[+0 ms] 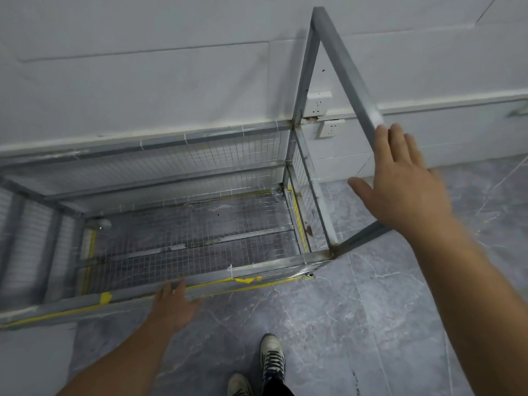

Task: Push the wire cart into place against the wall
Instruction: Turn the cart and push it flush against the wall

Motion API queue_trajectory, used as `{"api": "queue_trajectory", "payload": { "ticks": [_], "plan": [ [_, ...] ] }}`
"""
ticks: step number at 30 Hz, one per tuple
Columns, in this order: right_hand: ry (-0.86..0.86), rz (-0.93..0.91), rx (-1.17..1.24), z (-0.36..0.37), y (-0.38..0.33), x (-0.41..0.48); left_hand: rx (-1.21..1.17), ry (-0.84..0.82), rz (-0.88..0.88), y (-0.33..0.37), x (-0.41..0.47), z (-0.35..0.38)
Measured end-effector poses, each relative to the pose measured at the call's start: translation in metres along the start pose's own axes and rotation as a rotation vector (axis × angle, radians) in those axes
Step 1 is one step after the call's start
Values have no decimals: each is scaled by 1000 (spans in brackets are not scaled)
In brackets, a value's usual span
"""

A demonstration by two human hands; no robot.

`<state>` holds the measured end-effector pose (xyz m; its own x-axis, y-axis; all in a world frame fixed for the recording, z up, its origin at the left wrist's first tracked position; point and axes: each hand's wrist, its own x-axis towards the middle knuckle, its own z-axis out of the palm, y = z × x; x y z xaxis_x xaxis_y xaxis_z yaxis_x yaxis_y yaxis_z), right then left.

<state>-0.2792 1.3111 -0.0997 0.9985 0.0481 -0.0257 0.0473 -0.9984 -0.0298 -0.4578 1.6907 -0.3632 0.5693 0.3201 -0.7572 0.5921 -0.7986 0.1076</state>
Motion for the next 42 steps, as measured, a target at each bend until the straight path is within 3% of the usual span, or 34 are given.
{"api": "queue_trajectory", "payload": {
  "ticks": [15,21,28,34,42],
  "plan": [
    [10,-38,-48,2,-3,-7,-69,97,47,27,-2,3],
    [74,-274,21,27,-53,-26,-53,116,8,20,2,22],
    [-286,-416,269,149,-100,-40,-37,189,17,24,-6,19],
    [-511,-398,246,235,-97,-54,-35,265,17,19,2,20],
    [-538,-375,109,283,-85,-70,-69,292,32,7,18,25]
  ]
}}
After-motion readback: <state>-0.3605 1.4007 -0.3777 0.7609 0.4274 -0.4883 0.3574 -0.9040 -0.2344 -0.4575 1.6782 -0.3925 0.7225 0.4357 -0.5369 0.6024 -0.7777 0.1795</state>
